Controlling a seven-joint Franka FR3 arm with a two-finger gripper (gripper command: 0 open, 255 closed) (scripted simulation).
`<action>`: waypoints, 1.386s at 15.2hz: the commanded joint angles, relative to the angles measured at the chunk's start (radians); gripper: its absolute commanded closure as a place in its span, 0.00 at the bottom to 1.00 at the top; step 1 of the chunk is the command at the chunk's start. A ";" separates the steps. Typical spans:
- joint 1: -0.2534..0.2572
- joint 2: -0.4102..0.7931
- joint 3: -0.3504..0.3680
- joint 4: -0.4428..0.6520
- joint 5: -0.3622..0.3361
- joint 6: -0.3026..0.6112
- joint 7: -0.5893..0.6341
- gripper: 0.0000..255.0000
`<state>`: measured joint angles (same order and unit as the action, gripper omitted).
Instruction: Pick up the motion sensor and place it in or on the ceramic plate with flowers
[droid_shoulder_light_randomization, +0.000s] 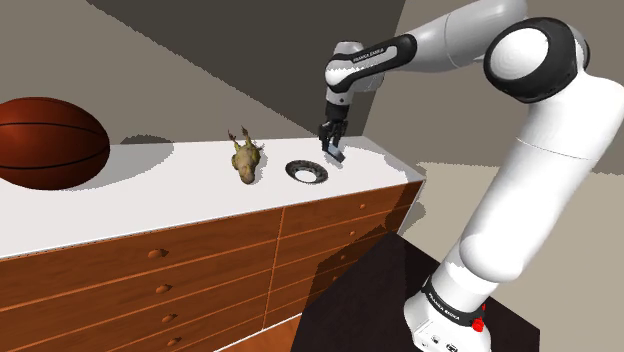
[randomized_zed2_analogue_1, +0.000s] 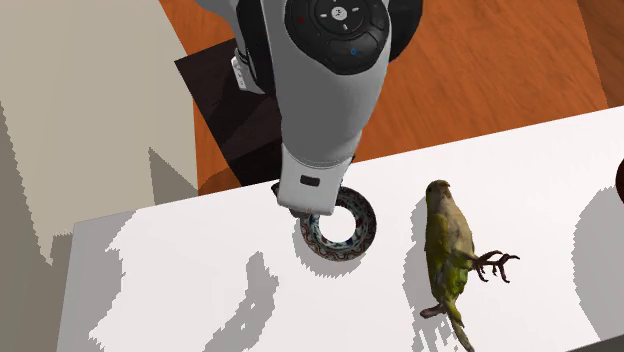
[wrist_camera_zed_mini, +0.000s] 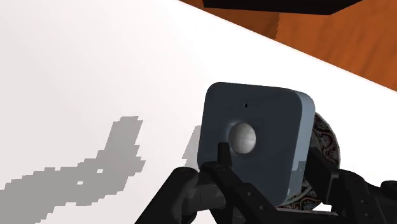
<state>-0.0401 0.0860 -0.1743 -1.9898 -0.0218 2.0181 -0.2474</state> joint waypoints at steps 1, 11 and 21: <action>0.016 0.057 0.016 0.074 0.011 -0.018 0.028 1.00; 0.049 0.203 0.046 0.212 0.031 -0.013 0.086 1.00; 0.047 0.255 0.049 0.154 0.038 0.097 0.083 1.00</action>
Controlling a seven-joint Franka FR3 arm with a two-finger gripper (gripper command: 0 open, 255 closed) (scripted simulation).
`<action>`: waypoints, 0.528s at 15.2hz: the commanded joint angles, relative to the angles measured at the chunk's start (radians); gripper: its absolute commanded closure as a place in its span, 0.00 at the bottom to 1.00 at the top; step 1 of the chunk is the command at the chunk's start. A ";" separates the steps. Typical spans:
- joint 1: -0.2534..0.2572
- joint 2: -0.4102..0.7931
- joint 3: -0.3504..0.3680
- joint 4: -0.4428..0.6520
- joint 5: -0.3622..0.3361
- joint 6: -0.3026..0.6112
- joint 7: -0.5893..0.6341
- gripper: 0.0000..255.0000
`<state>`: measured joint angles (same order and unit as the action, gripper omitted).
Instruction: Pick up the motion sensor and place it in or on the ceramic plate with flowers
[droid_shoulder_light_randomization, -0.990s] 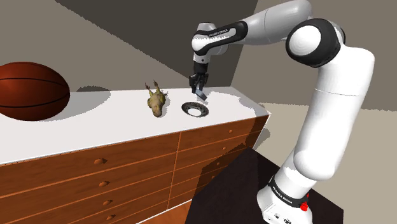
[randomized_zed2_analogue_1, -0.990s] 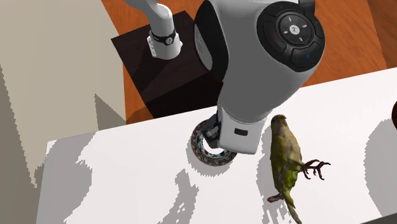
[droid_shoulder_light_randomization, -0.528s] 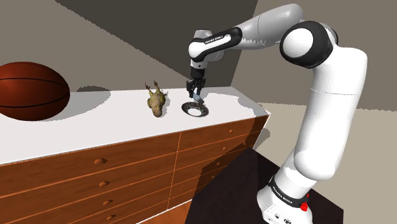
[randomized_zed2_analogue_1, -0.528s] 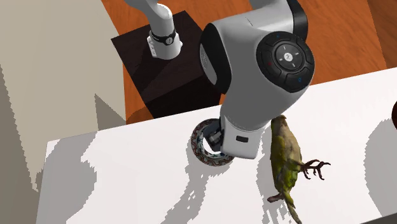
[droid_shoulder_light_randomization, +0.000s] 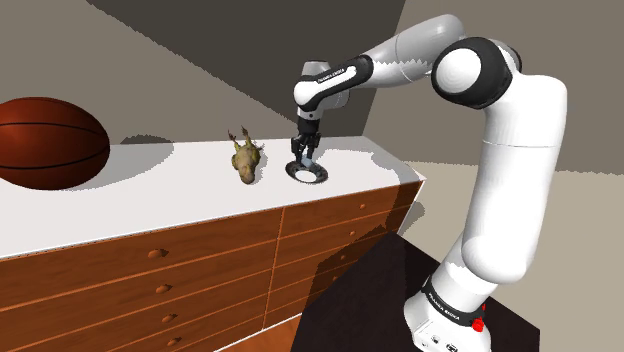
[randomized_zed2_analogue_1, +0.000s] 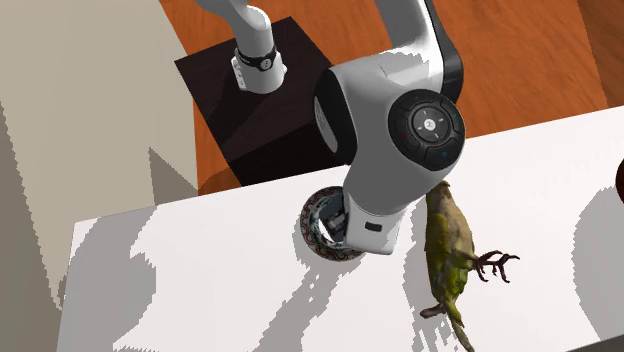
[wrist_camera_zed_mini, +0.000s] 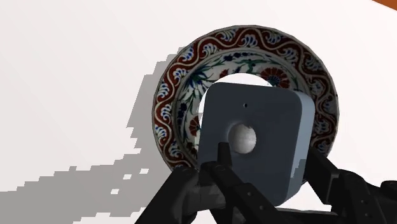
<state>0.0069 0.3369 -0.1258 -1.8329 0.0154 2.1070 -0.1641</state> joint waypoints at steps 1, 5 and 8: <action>0.000 0.004 0.000 -0.003 0.001 0.008 0.000 1.00; 0.000 0.005 0.000 -0.003 0.001 0.008 0.000 1.00; 0.000 0.005 0.000 -0.003 0.001 0.009 0.000 0.00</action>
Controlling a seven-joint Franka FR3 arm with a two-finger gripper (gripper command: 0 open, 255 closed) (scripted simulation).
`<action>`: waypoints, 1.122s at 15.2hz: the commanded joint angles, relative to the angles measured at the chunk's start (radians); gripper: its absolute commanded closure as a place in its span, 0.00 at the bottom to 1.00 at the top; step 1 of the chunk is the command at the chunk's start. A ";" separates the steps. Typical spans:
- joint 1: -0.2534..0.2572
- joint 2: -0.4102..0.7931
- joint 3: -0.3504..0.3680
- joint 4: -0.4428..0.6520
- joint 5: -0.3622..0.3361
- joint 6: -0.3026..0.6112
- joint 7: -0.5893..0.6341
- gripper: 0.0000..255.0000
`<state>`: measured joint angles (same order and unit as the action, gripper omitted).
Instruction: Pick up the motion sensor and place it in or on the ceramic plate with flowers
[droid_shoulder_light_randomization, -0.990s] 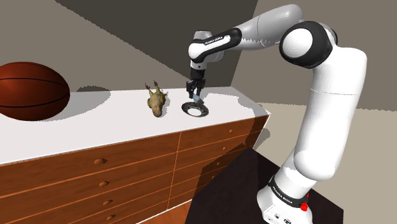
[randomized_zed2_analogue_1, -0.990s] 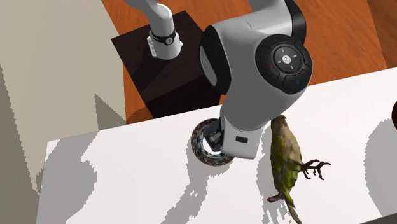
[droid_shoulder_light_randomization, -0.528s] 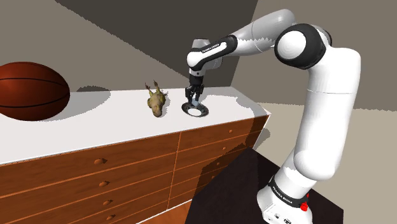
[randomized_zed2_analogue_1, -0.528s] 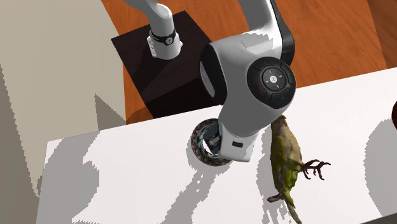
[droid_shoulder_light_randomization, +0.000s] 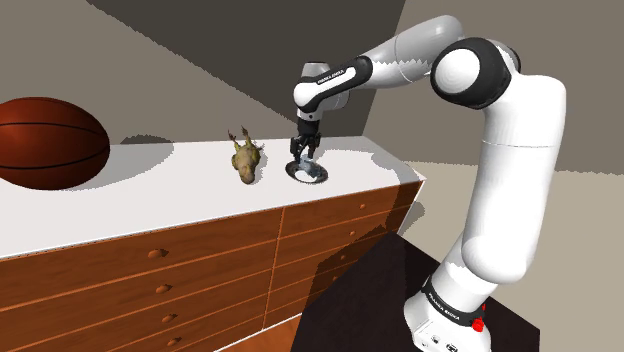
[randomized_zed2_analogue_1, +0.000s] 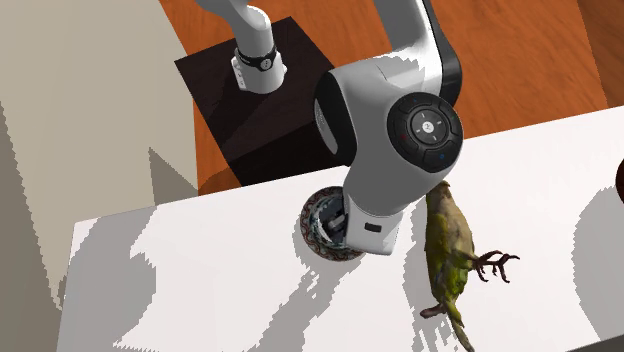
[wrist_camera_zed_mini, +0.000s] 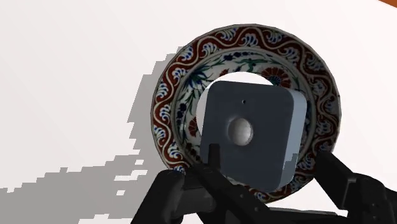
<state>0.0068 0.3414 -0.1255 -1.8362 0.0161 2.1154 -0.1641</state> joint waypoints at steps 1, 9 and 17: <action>0.000 0.000 0.000 0.000 0.000 0.000 0.000 0.00; 0.003 -0.043 -0.002 0.071 -0.006 -0.114 0.004 0.00; 0.003 -0.043 -0.002 0.071 -0.006 -0.114 0.004 0.00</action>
